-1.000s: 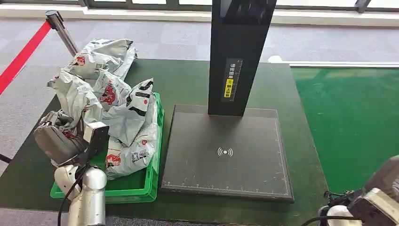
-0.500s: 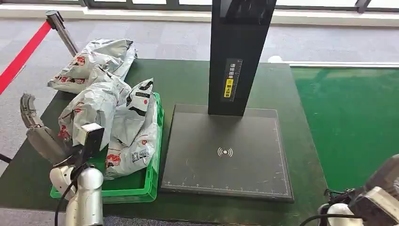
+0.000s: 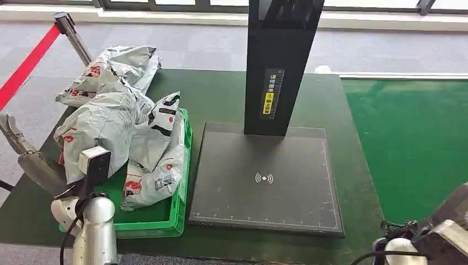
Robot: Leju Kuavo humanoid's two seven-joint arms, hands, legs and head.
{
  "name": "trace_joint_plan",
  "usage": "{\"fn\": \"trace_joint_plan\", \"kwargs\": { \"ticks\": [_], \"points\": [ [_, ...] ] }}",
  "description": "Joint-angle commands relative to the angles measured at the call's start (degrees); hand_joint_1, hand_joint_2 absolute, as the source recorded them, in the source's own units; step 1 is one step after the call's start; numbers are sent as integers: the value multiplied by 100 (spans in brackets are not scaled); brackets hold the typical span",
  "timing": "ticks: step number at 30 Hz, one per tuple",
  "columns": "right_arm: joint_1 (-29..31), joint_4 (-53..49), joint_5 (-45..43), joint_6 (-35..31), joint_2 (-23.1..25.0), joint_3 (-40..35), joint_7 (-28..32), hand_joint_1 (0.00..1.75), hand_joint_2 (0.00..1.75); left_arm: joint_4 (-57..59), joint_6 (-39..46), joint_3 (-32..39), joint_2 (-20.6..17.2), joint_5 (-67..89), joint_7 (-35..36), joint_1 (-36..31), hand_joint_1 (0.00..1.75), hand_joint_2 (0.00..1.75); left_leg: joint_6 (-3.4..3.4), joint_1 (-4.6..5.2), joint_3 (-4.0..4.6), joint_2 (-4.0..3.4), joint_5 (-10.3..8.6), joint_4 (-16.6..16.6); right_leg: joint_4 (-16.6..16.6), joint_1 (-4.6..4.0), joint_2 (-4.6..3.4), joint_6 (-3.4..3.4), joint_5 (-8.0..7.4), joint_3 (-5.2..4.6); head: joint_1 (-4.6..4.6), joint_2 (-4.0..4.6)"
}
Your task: Moved the parcel from conveyor to table for the left to box.
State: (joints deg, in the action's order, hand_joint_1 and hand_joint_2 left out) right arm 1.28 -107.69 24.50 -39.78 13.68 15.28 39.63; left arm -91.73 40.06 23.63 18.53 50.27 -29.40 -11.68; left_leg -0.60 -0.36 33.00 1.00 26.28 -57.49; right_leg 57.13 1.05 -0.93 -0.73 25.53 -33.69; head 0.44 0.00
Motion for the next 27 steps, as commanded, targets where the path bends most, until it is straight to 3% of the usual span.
{"fn": "trace_joint_plan", "kwargs": {
  "ticks": [1,2,3,10,19,27],
  "points": [
    [99,199,-105,-22,-119,199,-17,0,175,10,-6,178,147,89,102,-21,0,0,3,-5,-8,-8,2,4,-11,-8,9,6,-1,12,0,0],
    [99,199,-105,-22,-119,199,-17,0,175,10,-6,178,147,89,102,-21,0,0,2,-3,-7,-6,1,4,-9,-5,7,4,-1,9,0,0],
    [94,210,-119,-22,-137,210,-30,0,175,-12,-6,96,147,116,147,42,0,175,3,-5,-10,-8,1,7,-13,-8,10,5,-1,14,0,0],
    [45,166,-106,-22,-106,292,-39,0,175,163,-6,-54,147,759,702,73,0,175,2,0,-10,1,0,6,-8,-2,12,3,2,12,0,0],
    [45,166,-106,-22,-106,292,-39,0,175,163,-6,-54,147,759,702,73,0,175,3,-2,-10,-1,0,7,-12,-5,14,4,1,13,0,0],
    [-6,48,-83,-18,-67,341,-102,0,175,356,-6,-181,147,1206,1127,101,0,175,3,-1,-10,5,-1,7,-11,-3,17,3,2,14,0,0]
  ]
}}
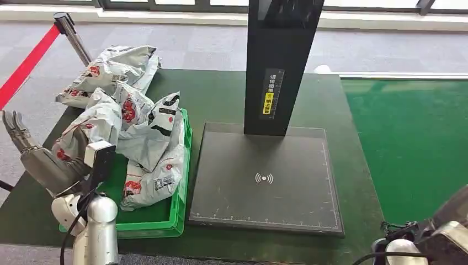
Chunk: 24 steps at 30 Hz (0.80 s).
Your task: Moved the parcel from conveyor to table for the left to box.
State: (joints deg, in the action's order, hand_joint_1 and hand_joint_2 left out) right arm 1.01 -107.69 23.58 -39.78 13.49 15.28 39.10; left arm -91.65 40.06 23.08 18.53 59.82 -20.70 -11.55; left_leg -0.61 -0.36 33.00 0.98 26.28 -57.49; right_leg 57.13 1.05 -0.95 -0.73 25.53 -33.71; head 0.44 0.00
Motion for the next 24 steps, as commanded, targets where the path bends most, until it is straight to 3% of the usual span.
{"fn": "trace_joint_plan", "kwargs": {
  "ticks": [1,6,9,11,14,24],
  "points": [
    [4,17,18,-3,-43,349,-71,0,175,343,-6,-143,147,252,292,107,0,175,4,-2,-12,4,-1,10,-14,-5,21,4,2,18,0,0],
    [-45,-16,16,25,-51,463,-155,0,175,798,-6,-550,147,340,613,196,0,175,4,0,-14,11,-1,12,-15,-3,28,4,4,22,0,0],
    [-127,-133,72,10,-1,538,-133,0,175,1118,-48,-922,-50,537,1113,184,0,175,4,2,-15,13,-3,13,-15,0,26,2,3,22,0,0],
    [-149,-169,182,109,48,677,-214,0,175,1213,-1565,-1315,-244,1643,2269,260,0,175,3,3,-16,19,-3,12,-12,1,29,2,5,24,0,0],
    [-168,-204,245,200,115,789,-229,0,175,1103,-2100,-1682,-284,1734,2436,479,0,175,4,3,-15,15,-3,13,-16,0,29,3,4,23,0,0],
    [-208,-192,224,211,115,769,-205,0,175,715,-2192,-1832,-452,1736,2662,709,0,175,-2,-1,-8,-1,3,7,-9,-4,13,8,2,9,-2,0]
  ]
}}
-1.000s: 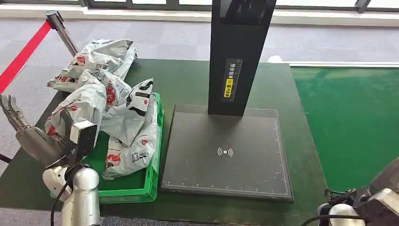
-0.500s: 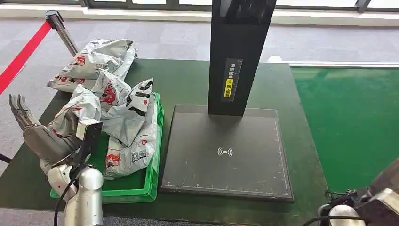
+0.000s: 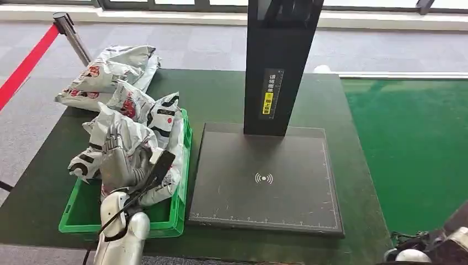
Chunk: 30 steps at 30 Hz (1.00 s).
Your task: Moved the parcel from conveyor to table for the left to box.
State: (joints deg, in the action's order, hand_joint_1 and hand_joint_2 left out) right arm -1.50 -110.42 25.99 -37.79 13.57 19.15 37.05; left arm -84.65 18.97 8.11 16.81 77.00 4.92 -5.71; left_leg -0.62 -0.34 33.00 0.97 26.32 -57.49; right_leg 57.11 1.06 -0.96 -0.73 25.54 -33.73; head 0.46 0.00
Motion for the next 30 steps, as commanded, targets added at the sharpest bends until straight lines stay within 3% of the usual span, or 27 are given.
{"fn": "trace_joint_plan", "kwargs": {
  "ticks": [1,9,13,14,15,18,19,25,26,28,30],
  "points": [
    [56,108,-12,13,97,363,5,0,175,-64,-72,-364,-290,19,100,158,0,175,-1,-5,-12,-4,1,8,-10,-8,13,9,1,15,-2,0],
    [102,129,18,-1,105,307,-14,0,175,-418,359,-338,-280,-132,174,331,0,175,0,-5,-8,-6,1,4,-6,-7,7,6,1,11,-2,0],
    [82,109,-11,-14,90,295,-34,0,175,-690,1258,-272,-213,-506,-132,387,0,175,0,-5,-8,-9,2,6,-6,-7,8,8,2,12,-2,0],
    [76,132,-35,10,81,270,-25,0,175,-960,1896,-310,-201,-928,-507,458,0,175,0,-8,-9,-9,3,5,-8,-10,9,8,2,14,-2,0],
    [81,144,-35,4,82,267,-21,0,175,-1040,1898,-306,-194,-931,-514,488,0,175,-1,-6,-3,-8,3,0,-1,-6,4,6,2,6,-2,0],
    [136,280,-90,104,46,99,15,0,175,-1852,2103,134,319,-2005,-2185,587,0,175,-1,-9,-3,-13,7,-3,-1,-11,5,9,4,8,-2,0],
    [144,341,-94,171,2,-6,-10,0,175,-2010,2103,116,319,-2265,-2436,602,0,175,0,-11,-2,-22,10,-6,-2,-14,-3,8,3,6,-2,0],
    [158,375,-95,201,-7,-51,-17,0,175,-2005,2103,106,319,-2314,-2500,560,0,175,1,-5,-11,-17,3,5,-6,-6,3,7,2,16,-7,0],
    [161,430,-123,558,-113,-262,-110,0,175,-1904,2103,-247,293,-3290,-3216,575,0,175,1,-8,-9,-20,2,5,-9,-10,3,9,-1,16,-4,0],
    [229,547,-138,812,-174,-614,-128,0,175,-2053,2042,-892,-48,-4443,-3531,584,0,175,1,-6,-4,-8,0,5,-7,-7,11,6,1,13,-4,0],
    [346,623,-414,1187,-254,-989,-120,0,175,-2259,1236,-1347,-271,-5987,-3896,550,0,175,2,-9,-3,-18,0,4,-10,-12,8,8,-2,12,-4,0]
  ]
}}
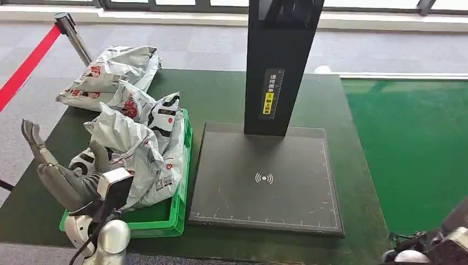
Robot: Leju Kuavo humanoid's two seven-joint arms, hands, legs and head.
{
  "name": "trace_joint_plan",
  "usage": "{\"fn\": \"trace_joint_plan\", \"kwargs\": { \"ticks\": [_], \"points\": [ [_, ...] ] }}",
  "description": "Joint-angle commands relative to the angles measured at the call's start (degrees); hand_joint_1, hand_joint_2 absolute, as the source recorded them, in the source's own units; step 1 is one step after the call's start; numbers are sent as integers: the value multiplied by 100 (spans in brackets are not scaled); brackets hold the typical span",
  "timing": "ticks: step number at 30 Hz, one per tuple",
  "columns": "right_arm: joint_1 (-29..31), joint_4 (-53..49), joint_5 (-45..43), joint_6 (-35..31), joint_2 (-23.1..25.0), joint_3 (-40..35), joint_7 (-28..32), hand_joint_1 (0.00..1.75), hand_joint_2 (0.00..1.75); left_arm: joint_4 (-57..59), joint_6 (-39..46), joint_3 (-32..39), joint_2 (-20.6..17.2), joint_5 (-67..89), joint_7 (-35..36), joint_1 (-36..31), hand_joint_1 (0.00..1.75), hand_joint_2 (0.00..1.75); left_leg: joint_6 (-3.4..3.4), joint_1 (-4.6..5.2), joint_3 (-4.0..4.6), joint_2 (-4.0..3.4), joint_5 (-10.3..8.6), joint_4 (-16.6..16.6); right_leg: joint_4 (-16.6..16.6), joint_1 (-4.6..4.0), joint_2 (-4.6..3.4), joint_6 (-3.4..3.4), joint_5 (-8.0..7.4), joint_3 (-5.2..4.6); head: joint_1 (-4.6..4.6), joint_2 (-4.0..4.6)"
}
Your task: Moved the parcel from conveyor to table for the left to box.
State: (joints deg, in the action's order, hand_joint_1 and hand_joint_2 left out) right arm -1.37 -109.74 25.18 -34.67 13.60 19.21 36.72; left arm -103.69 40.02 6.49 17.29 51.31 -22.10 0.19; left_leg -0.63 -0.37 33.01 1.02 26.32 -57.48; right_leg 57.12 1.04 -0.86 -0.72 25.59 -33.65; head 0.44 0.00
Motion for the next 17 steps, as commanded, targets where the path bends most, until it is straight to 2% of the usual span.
{"fn": "trace_joint_plan", "kwargs": {
  "ticks": [1,2,9,11,12,14,17],
  "points": [
    [465,646,-380,1379,-407,-1364,-177,0,175,-429,-1792,-1394,-398,-4627,-1303,-102,0,175,3,-4,-6,-28,0,4,-10,-9,-4,9,-8,4,0,0],
    [706,780,-261,1596,-362,-1628,-338,0,175,-361,-2241,-1383,-372,-5039,-1272,-177,0,175,1,-3,3,-33,2,-5,2,-5,-20,7,-10,-11,0,0],
    [744,828,-177,1534,-387,-1699,-395,0,175,-289,-2281,-1344,-361,-5029,-1306,-196,0,175,1,-2,-12,-18,-8,12,-11,-5,-2,10,-11,7,2,0],
    [928,1190,-302,2493,-479,-2112,-829,0,175,-118,-3357,-1368,-328,-5961,-1069,-280,0,175,3,-7,-17,-13,-9,15,-21,-12,10,12,-10,18,0,0],
    [1055,1485,-683,2896,-419,-2333,-778,0,175,76,-3754,-1419,-304,-6305,-920,-388,0,175,4,-5,-19,-8,-8,14,-21,-10,12,10,-9,22,0,0],
    [1232,2019,-1222,3187,-298,-2688,-697,0,175,426,-3996,-1441,-177,-6545,-849,-549,0,175,1,-4,-20,-36,-8,9,-12,-7,-27,8,-20,11,-2,0],
    [1375,2535,-1750,3454,-121,-3192,-528,0,175,897,-4329,-1503,-131,-7079,-773,-685,0,175,-2,-4,-21,-38,-13,17,-16,-7,-27,12,-24,9,0,0]
  ]
}}
